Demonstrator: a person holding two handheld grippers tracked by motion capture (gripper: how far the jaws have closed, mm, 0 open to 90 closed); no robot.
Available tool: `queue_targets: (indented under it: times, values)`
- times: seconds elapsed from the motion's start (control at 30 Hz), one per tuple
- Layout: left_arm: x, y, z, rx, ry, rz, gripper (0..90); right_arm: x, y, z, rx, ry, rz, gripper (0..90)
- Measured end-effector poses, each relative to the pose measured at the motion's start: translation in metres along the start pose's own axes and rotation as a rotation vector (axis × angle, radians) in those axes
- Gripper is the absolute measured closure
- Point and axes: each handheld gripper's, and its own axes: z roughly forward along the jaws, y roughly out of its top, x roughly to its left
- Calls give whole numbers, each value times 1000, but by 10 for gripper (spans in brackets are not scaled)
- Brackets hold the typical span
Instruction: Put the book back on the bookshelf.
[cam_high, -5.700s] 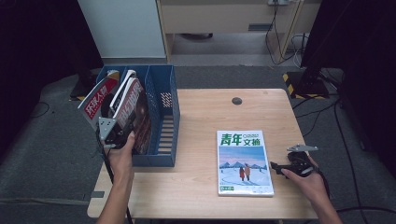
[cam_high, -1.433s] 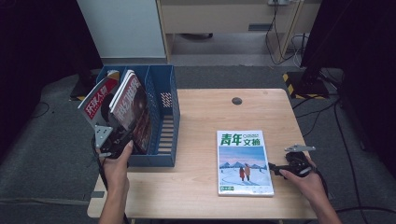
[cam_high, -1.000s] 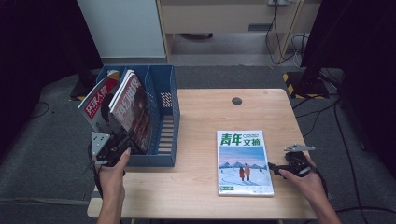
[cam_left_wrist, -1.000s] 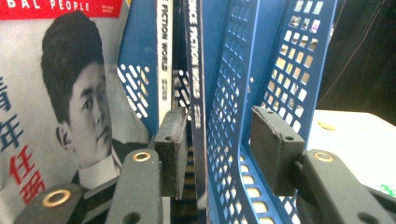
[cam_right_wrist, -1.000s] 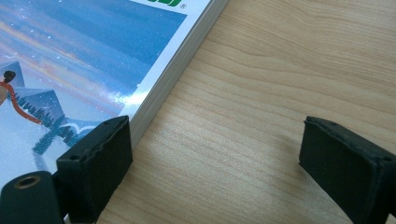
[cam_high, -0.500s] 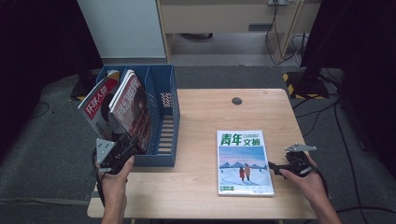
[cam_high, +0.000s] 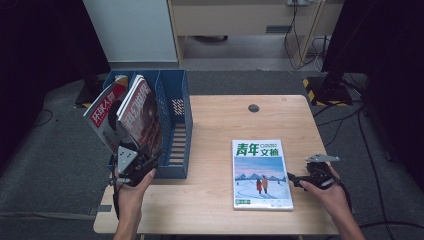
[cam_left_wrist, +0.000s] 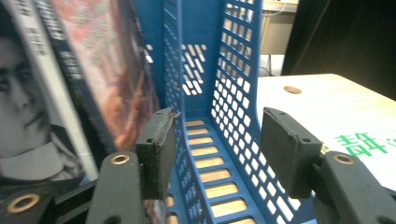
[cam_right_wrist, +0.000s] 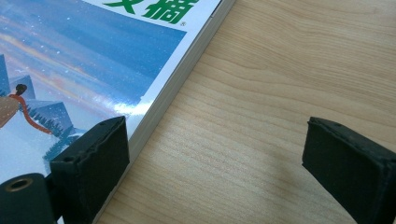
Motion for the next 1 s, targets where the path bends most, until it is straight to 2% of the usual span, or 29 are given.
queue_targets:
  times: [0.13, 0.23, 0.47, 0.7, 0.73, 1.0]
  values:
    - [-4, -1, 5, 14, -29, 2, 431, -1, 0, 0, -2, -1, 2, 76]
    - [-8, -2, 8, 25, -33, 17, 409, -1, -1, 0, -1, -4, 3, 76]
    - [-15, -3, 13, 28, -76, 31, 376, -2, -1, 0, -4, -10, 6, 77]
    - [-21, -2, 17, 32, -95, 48, 338, -2, 0, -2, -7, -13, 1, 77]
    - [-23, -2, 19, 29, -109, 51, 333, -2, 0, -2, -8, -16, 0, 77]
    - [-31, -4, 23, 64, -157, 75, 288, -1, 1, -3, -9, -12, -2, 77]
